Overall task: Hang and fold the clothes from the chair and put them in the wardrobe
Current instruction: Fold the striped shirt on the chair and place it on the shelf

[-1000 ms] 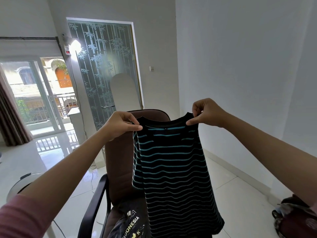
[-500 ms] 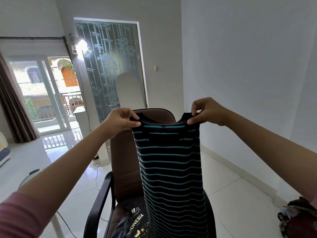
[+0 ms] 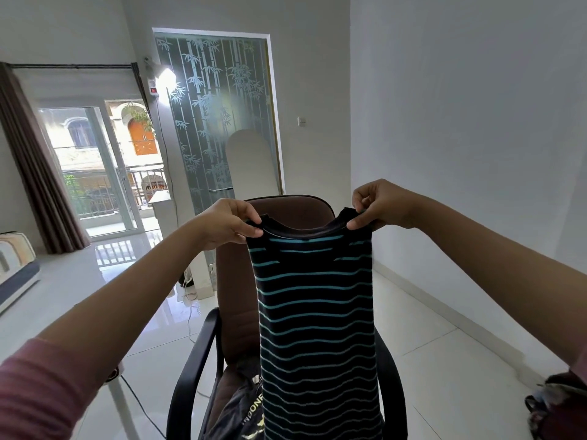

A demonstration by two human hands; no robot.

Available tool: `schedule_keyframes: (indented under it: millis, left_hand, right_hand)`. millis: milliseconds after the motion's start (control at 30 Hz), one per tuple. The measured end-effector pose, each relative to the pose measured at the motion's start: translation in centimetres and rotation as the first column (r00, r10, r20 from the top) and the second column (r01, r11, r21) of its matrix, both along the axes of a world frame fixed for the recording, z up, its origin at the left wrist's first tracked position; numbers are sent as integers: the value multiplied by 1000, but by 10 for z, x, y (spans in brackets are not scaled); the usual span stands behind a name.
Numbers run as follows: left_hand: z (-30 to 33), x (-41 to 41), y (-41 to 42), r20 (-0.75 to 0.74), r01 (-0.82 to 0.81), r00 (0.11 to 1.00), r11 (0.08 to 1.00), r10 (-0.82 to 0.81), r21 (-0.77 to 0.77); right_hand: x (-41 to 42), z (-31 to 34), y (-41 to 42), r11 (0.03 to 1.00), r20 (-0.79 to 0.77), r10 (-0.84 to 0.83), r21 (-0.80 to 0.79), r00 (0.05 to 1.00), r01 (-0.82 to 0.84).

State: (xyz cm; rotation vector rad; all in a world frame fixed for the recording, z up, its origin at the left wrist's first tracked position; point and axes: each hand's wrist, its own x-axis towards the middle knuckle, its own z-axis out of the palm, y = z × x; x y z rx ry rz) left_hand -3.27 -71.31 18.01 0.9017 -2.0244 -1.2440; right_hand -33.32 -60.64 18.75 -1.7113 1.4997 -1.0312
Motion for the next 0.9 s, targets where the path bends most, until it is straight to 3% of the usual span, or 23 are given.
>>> schedule_keyframes:
  millis: [167,333,567,900]
  left_hand:
    - [-5,0,2,-91,79,993,994,-72,70]
    - [-7,2,2,-65,81,995,994,-77,70]
    - [-5,0,3,-117,1,993,995,10,100]
    - [-10,-4,0,-43,32,998,993,-38,-116]
  right_hand:
    - [1,-2,-3,997,56,73,24,996,-74]
    - [4,1,0,997,9,77,20,997,-77]
    - [4,3,1,992,92,118,39,989,-122]
    - [1,-2,2,991,33,128,29,991,-129]
